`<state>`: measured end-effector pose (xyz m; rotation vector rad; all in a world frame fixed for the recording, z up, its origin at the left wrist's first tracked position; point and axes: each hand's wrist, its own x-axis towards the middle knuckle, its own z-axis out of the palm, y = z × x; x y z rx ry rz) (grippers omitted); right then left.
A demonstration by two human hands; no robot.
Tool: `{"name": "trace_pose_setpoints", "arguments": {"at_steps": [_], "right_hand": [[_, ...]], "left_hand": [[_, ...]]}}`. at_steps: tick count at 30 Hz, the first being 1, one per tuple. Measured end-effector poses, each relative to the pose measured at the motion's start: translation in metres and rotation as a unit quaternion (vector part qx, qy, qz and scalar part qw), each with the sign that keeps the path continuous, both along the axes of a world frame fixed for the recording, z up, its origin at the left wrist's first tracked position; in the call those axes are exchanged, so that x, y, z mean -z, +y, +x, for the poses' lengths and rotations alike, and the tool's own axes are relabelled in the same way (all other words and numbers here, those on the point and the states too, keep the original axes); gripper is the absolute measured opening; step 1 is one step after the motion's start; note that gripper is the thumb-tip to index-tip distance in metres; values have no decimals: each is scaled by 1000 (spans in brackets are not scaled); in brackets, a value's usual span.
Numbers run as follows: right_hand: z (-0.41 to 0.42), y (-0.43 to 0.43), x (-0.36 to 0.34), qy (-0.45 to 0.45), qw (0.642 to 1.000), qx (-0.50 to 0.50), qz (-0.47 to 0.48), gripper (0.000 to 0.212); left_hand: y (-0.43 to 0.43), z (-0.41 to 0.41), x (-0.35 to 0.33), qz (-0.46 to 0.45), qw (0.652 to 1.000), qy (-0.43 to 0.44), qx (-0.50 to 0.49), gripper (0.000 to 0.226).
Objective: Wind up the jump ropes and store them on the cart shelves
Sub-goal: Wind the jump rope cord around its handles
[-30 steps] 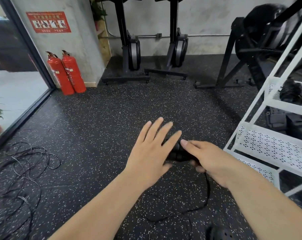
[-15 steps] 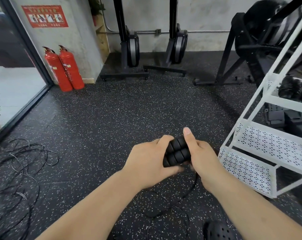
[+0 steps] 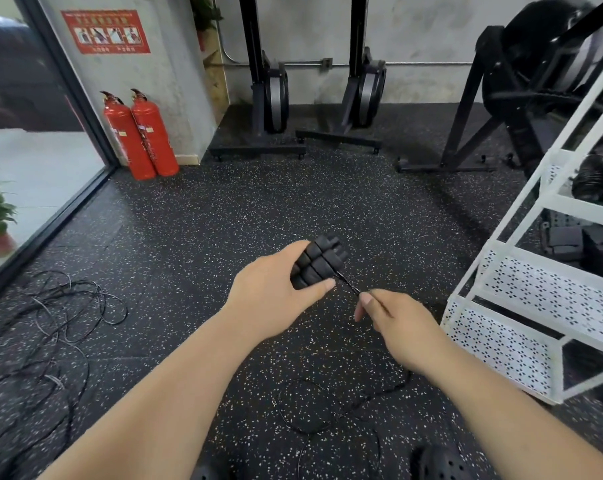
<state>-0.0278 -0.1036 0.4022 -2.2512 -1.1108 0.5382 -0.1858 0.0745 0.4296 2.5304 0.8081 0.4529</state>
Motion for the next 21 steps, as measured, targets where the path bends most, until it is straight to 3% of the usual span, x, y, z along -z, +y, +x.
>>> {"name": "trace_pose_setpoints", "arguments": {"at_steps": [4,6,9,12,14,17,21], "right_hand": [[-14,0,-16,-46,998,-49,-15,42],[-21,-2,-34,-116,988,-94,-41,37],[-37,-4,-53,-277,945,-147,-97,32],[-31,-1,-65,-340,927,-148,-60,33],[-11,-3,-68,-287,949,-131,-9,32],[16,-10,-67,-81,989,-105,65,9],[31,-14,-64,80,983,-108,124,6]], "left_hand": [[9,-2,2,66,996,56,-36,41],[12,-2,6,104,990,85,-46,42],[10,2,12,142,983,113,-33,43],[1,5,14,176,974,134,38,47],[-9,7,13,191,966,137,107,49],[-22,7,4,197,954,129,184,50],[-36,4,-12,192,949,96,230,46]]}}
